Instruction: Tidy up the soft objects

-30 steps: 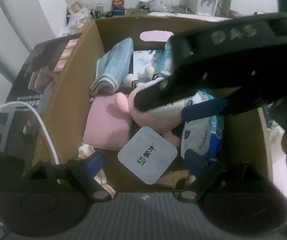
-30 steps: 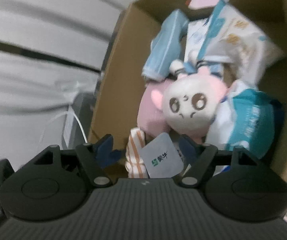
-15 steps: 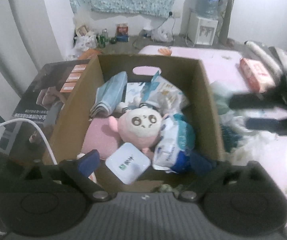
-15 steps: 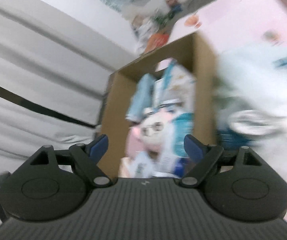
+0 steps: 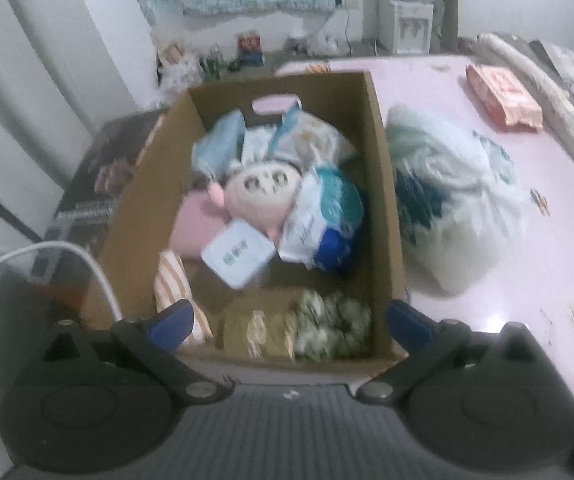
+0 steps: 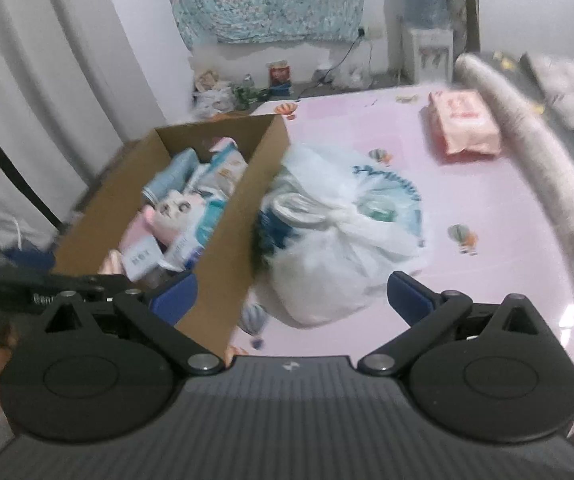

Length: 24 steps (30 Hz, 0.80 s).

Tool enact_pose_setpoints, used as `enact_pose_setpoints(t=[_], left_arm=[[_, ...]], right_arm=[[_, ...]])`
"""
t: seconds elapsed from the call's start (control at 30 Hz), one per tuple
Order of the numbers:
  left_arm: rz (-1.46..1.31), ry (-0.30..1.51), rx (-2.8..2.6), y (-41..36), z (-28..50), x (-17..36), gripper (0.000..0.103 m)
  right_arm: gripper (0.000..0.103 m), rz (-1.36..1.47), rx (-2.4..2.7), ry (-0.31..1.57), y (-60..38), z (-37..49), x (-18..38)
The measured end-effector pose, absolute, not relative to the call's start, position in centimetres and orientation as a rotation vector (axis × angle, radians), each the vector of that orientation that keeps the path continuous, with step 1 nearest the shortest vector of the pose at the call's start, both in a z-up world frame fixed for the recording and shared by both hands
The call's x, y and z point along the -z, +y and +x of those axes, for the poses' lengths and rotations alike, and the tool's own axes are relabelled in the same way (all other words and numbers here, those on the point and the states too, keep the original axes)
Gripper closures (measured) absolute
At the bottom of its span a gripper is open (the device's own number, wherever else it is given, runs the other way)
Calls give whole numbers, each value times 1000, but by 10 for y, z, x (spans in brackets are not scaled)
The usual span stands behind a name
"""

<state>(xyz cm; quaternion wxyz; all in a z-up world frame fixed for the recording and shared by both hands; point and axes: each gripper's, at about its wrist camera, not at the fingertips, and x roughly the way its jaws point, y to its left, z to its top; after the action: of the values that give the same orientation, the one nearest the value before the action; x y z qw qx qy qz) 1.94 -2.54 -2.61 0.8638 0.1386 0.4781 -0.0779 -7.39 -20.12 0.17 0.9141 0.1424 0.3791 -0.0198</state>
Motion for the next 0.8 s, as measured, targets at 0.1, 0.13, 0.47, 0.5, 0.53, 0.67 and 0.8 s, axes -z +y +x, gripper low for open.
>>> enact_pose_setpoints(t=[0.1,0.13,0.47,0.5,0.53,0.67,0.8], left_arm=[[245,1038,162,-20,12,29,0],[238,1045,155,-19,10,29,0],[259,1070,95,-9,3,18,0],[250,1079,91,-7,3,17,0],[244,1087,89,-5,4,16,0],[242,1119,73,0,4,13,0],[251,1151,69,2,4,11,0]], right_arm=[[1,221,83,767,-187,-88,1],[1,209,90,769,-186,-92,0],[1,312,157,831,-178,-96,-2],[1,316,155,837,-177,-94,-2],[1,317,155,844,-176,-93,-2],[1,329,139,879,-172,-86,-5],[1,345,131,920,-169,-80,-10]])
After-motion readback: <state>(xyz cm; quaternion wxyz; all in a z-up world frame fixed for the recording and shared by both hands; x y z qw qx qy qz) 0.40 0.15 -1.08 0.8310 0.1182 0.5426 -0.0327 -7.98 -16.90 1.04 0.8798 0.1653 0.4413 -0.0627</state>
